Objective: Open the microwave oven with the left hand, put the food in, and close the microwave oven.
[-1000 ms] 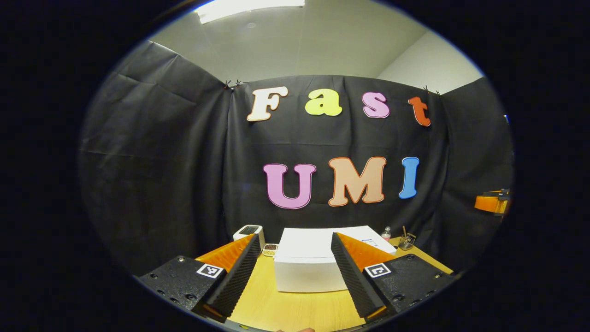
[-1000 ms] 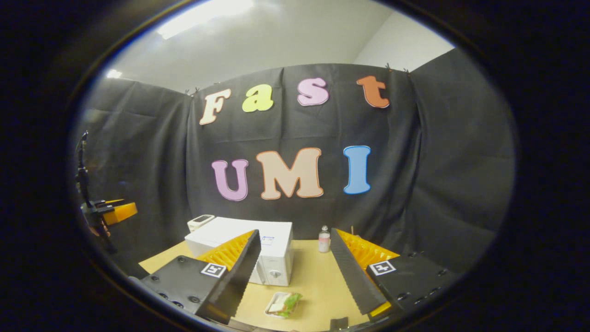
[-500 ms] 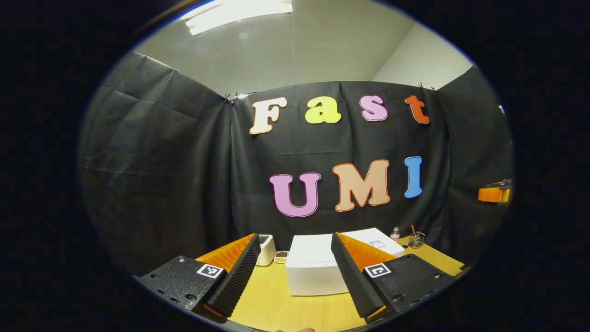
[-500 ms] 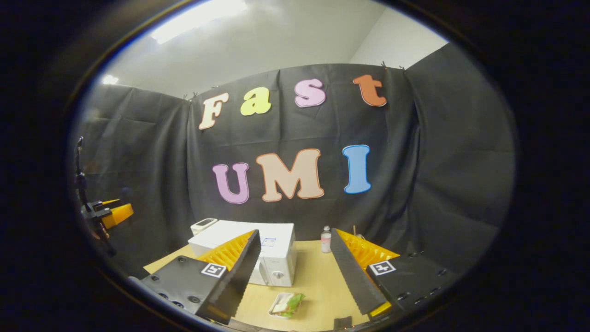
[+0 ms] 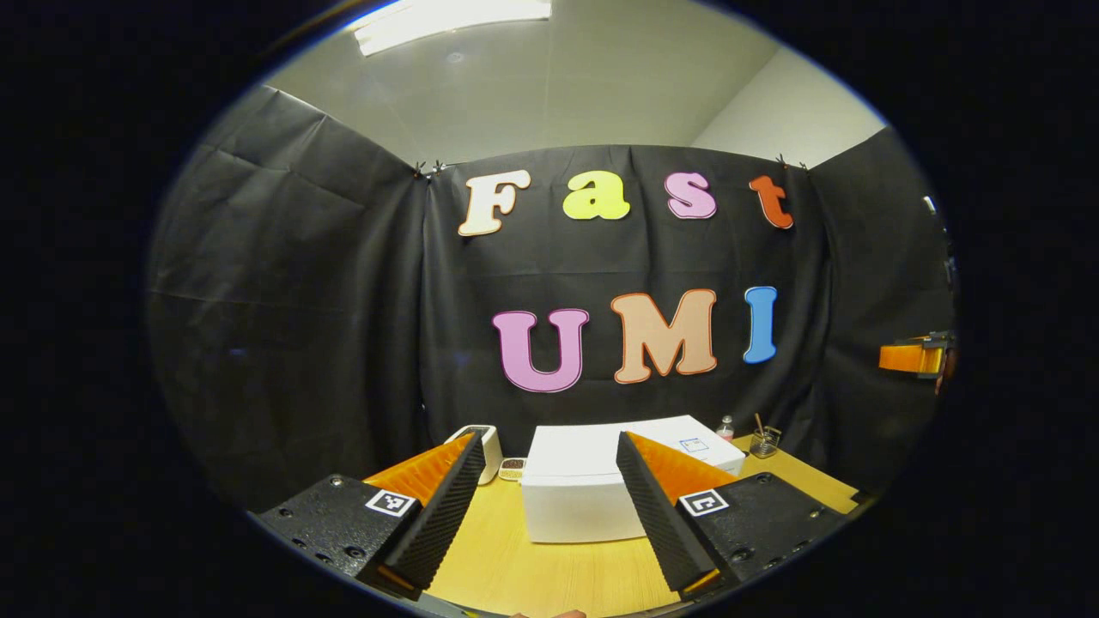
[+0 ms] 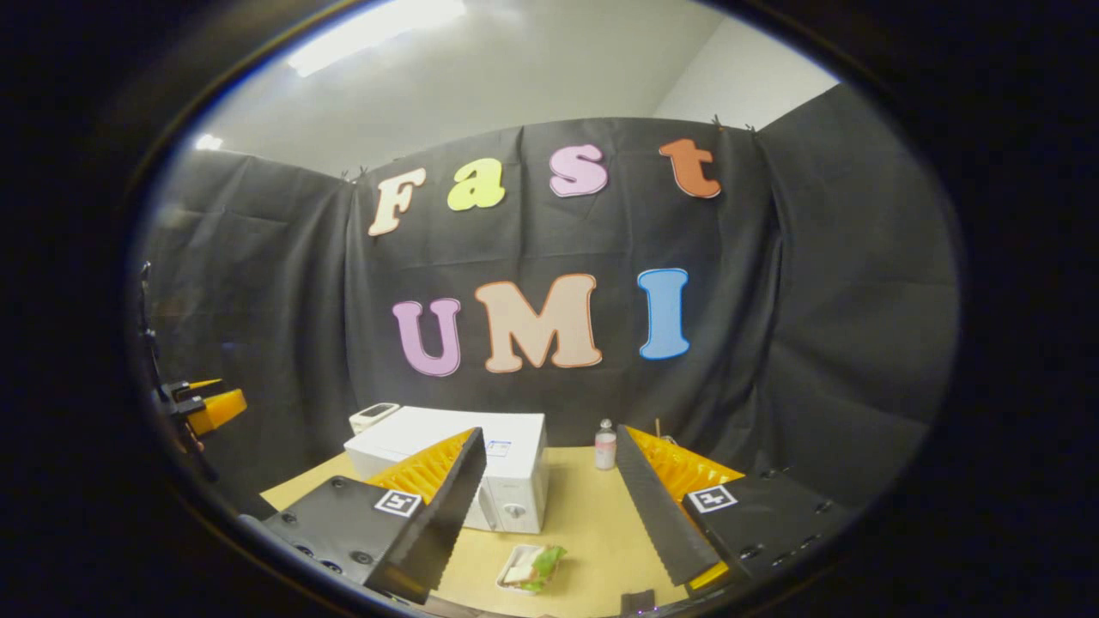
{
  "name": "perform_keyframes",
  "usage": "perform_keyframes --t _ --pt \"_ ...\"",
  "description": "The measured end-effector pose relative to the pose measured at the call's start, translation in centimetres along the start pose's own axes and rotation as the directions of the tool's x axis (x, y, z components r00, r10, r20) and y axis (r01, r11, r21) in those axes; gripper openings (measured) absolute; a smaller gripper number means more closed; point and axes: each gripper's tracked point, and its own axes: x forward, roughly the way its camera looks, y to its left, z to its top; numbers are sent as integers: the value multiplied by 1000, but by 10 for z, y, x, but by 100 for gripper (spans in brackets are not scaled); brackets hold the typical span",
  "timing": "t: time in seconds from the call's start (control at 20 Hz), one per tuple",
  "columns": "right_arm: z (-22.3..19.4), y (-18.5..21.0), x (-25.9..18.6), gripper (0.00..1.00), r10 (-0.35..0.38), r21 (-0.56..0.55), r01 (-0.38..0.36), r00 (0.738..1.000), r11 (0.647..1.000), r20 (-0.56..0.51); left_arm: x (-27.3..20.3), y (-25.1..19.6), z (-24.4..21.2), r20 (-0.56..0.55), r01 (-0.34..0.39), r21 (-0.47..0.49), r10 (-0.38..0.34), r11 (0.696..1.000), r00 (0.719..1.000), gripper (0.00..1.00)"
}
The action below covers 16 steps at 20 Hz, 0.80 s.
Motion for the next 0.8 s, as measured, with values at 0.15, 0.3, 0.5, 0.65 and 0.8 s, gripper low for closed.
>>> perform_keyframes --t 0.15,0.3,0.5,0.65,0.8 --pt "-4 -1 1 92 -4 -3 4 1000 1000 -3 1 -13 -22 3 39 -16 -39 999 999 96" --pt "-7 -1 3 92 1 14 -1 1000 1000 -6 7 -30 -53 -17 81 -32 -81 996 997 96" --pt "-9 -1 7 92 12 56 -13 1000 998 8 20 -53 -93 -22 117 -51 -118 992 993 96" --pt "-14 -2 12 92 15 68 -15 1000 998 3 33 -76 -121 -30 143 -68 -145 987 989 96" --pt "-16 -3 14 92 11 73 -11 1000 997 -4 48 -106 -145 -39 173 -49 -175 984 984 96"
